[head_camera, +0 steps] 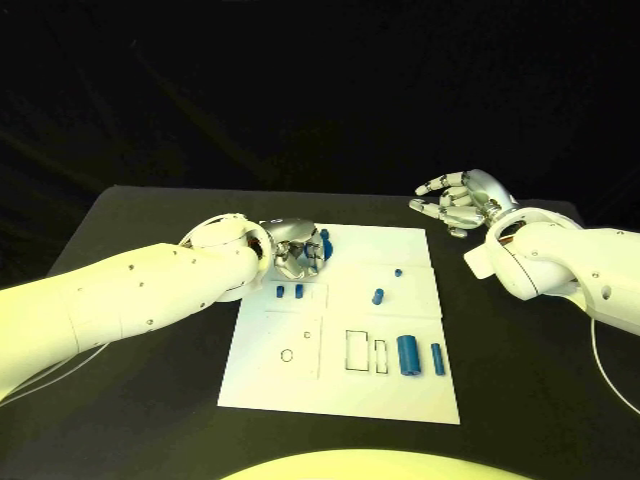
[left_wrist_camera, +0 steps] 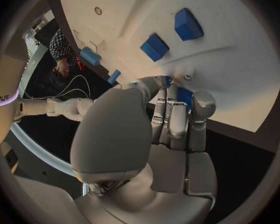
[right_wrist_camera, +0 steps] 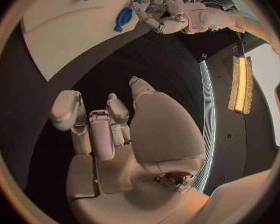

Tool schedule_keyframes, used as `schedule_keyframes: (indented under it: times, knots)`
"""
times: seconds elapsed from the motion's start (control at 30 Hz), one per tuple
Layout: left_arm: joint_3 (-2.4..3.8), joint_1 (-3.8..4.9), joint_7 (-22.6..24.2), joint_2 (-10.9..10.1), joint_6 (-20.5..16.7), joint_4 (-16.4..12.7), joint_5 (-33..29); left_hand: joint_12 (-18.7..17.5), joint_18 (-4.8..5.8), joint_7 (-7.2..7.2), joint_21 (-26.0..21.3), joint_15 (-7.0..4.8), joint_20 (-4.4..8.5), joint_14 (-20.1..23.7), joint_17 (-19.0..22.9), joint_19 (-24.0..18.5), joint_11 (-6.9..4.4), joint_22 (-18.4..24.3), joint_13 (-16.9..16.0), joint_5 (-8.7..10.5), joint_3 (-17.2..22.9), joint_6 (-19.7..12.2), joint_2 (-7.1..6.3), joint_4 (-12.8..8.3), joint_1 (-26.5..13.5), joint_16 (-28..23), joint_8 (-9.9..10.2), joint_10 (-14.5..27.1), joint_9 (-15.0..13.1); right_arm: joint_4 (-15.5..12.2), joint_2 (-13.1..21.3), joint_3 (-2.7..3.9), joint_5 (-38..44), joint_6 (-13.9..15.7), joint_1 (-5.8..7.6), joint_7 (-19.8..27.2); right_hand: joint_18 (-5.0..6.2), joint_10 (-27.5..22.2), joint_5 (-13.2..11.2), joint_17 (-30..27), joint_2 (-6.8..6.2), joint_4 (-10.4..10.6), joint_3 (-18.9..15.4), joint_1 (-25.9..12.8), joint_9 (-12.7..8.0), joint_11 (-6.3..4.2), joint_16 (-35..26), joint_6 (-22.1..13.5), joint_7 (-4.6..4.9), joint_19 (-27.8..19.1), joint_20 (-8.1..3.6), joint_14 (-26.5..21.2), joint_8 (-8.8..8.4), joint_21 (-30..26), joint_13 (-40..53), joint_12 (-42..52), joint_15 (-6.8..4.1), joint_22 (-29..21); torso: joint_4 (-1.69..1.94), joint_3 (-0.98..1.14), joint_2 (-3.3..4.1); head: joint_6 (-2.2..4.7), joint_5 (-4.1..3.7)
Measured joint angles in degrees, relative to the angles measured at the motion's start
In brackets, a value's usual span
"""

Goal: Assemble the parts on the task board

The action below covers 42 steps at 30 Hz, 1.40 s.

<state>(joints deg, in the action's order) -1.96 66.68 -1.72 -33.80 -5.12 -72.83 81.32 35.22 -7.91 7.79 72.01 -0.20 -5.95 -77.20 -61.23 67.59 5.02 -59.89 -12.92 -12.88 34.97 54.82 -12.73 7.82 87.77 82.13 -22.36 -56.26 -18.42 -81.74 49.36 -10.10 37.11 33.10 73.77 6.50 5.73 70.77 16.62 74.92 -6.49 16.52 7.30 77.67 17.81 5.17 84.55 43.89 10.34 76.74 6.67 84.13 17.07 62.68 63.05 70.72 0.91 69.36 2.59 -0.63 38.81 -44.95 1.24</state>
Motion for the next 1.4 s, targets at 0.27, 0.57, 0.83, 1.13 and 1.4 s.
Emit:
schedule_keyframes:
  times: [0.27,0.57,0.83,1.13,1.4]
  knots:
    - [0.84,0.02,0.3,-2.3,-0.9,-2.8,-0.8,0.0,-0.01,-0.05,0.0,0.00,-0.09,0.0,-0.1,0.1,0.01,-0.1,0.0,0.00,0.3,0.2,-0.30,-0.3,-0.3,0.2,0.2,0.0,-0.1,0.0,0.0,0.00,0.0,0.0,0.00,0.0,0.00,0.0,0.0,0.0,0.00,0.0,0.0,0.0,0.0,0.00,0.0,0.0,0.00,0.0,0.00,0.0,0.00,0.0,0.0,0.0,0.00,0.0,0.03,0.02,-0.01,0.10,0.02]
    - [1.62,0.13,0.2,-6.1,-1.0,-6.1,-1.6,-0.5,-0.01,-0.12,0.3,0.00,-0.09,0.0,0.2,0.1,0.20,-0.3,-0.1,0.01,0.3,0.3,-0.22,-0.3,-0.4,0.2,0.2,-0.2,-0.1,-0.1,0.1,0.00,0.0,0.0,0.00,0.0,0.00,0.0,0.0,0.0,0.00,0.0,0.0,0.0,0.0,0.00,0.0,0.0,0.00,0.0,0.00,0.0,0.00,0.0,0.0,0.0,0.00,0.0,0.07,0.04,-0.05,0.17,0.21]
    - [1.67,0.13,-0.1,-7.6,-0.9,-6.0,-2.0,-0.5,-0.01,-0.12,0.3,0.00,-0.08,0.0,0.4,0.1,0.20,-0.3,-0.1,0.02,0.3,0.3,-0.24,-0.3,-0.7,0.2,0.2,-0.2,-0.1,-0.1,0.2,0.00,0.0,0.0,0.00,0.0,0.00,0.0,0.0,0.0,0.00,0.0,0.0,0.0,0.0,0.00,0.0,0.0,0.00,0.0,0.00,0.0,0.00,0.0,0.0,0.0,0.00,0.0,0.07,-0.02,-0.02,0.14,0.29]
    - [1.55,0.06,-0.1,-7.5,-0.1,-4.7,-2.8,-0.7,-0.02,-0.12,0.3,0.00,-0.09,0.0,0.5,0.1,0.20,-0.2,-0.4,0.04,0.3,0.3,-0.39,-0.3,-0.8,0.2,0.5,-0.2,-0.1,-0.1,0.2,0.00,0.0,0.0,0.00,0.0,0.00,0.0,0.0,0.0,0.00,0.0,0.0,0.0,-0.1,0.00,0.0,0.0,0.00,0.0,0.00,0.0,0.24,0.0,0.0,0.0,0.00,0.0,0.05,-0.09,0.04,-0.03,0.41]
    - [1.37,-0.04,0.0,-6.9,0.6,-3.7,-3.3,-0.7,-0.02,-0.12,0.3,0.00,-0.08,0.0,0.5,0.1,0.20,-0.1,-0.4,0.06,0.3,0.3,-0.39,-0.3,-0.8,0.2,0.5,-0.2,-0.1,-0.1,0.1,0.00,0.0,0.0,0.00,0.0,0.00,0.0,0.0,0.0,0.00,0.0,0.0,0.0,-0.1,0.00,0.0,0.0,0.00,0.0,0.00,0.0,0.24,0.0,0.0,0.0,0.00,0.0,0.03,-0.03,0.04,-0.08,0.37]
